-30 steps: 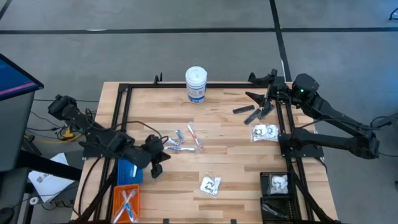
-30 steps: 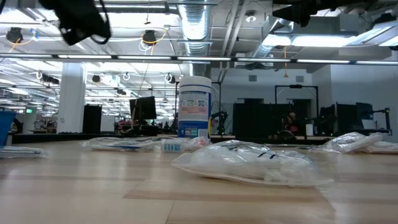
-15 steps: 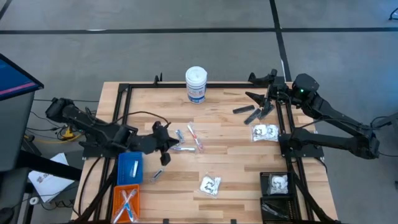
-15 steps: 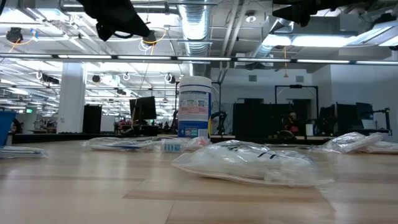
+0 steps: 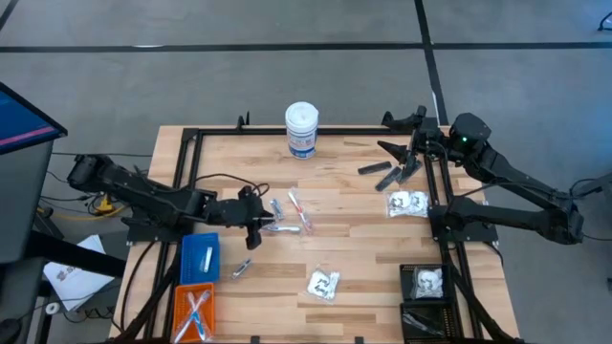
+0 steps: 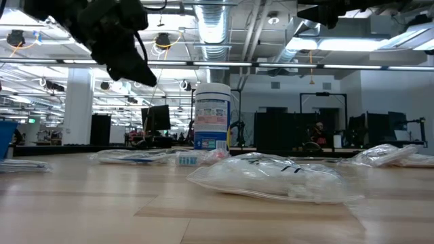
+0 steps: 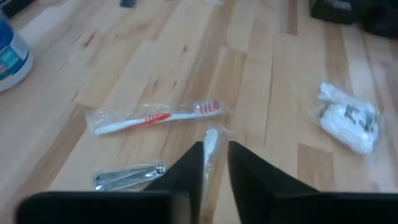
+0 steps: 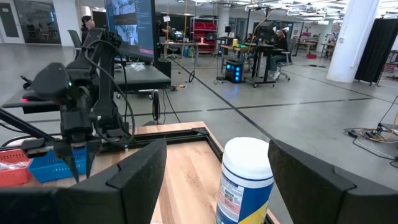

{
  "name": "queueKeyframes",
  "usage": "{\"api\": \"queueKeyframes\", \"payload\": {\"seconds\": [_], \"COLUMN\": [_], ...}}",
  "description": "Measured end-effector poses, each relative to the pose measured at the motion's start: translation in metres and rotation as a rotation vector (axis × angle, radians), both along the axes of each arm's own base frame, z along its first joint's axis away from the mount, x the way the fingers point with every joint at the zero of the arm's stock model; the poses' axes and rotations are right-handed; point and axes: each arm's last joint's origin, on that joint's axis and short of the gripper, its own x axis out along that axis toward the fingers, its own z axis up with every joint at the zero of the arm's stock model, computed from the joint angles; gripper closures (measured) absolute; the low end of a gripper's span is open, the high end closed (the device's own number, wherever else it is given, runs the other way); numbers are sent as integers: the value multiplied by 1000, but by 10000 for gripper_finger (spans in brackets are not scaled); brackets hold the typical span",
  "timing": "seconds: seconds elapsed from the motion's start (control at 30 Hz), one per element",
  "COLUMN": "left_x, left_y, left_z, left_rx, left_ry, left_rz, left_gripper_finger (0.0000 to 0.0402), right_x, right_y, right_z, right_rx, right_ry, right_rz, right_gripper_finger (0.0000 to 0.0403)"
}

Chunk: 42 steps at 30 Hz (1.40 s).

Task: Pick & Place Travel size toiletries
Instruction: Put the blue toothbrush into the orange bin

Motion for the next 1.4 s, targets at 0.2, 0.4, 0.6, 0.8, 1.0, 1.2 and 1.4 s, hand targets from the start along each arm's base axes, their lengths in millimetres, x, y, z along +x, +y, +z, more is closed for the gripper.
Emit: {"api": "queueKeyframes", "payload": {"seconds": [0.2,0.4,0.6,0.8,1.0,1.2,1.4], "left_x": [9,33,53,62,63,63,64], "left_y": [-1,-2,4,3,3,4,13], "left_z": [-15,-54,-64,-74,-87,-90,-90], "left_rx": [31,29,31,27,27,25,22], "left_ry": [34,183,209,244,294,305,309], "left_rz": [-21,-55,-41,-153,-158,-152,-117], "left_gripper_finger": [248,226,225,225,225,232,284], "right_x": [0,5,8,8,8,8,8], "right_y": [0,-3,-5,-5,-5,-5,-5], "right_z": [1,0,-1,-1,-1,-1,-1], "right_rx": [-7,-6,1,-1,-1,-1,-1], "right_ry": [-12,-13,-4,-6,-6,-6,-6], "right_rz": [0,0,0,-1,-1,-1,-1], "right_gripper_finger": [127,127,127,127,127,127,127]}}
